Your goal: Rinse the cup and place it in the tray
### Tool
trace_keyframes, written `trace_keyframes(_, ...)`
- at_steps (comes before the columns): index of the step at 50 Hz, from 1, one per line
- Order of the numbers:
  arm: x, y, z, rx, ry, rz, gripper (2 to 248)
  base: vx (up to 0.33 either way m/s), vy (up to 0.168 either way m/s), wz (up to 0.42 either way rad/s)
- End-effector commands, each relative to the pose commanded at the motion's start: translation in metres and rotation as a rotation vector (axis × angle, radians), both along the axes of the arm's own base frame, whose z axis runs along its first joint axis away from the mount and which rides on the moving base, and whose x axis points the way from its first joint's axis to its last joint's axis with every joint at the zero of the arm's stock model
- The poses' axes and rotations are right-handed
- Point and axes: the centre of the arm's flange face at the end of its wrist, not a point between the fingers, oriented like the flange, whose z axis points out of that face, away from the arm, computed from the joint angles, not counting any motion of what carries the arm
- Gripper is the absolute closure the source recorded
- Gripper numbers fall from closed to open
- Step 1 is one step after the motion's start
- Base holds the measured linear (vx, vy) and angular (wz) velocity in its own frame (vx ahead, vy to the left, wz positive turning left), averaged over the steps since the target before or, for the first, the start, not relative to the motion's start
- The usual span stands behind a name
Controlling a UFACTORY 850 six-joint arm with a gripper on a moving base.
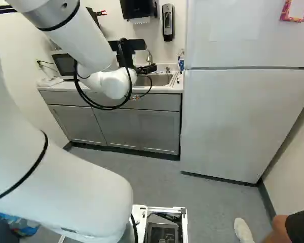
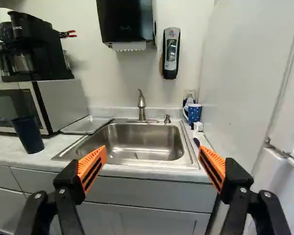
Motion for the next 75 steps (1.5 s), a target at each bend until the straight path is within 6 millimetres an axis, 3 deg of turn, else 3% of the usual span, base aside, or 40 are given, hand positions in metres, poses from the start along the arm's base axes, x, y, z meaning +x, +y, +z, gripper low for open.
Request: trace_keyframes(75,0.053,-0.001,0.069,0.0,0.004,0.003,3,0.0,0.0,0.0)
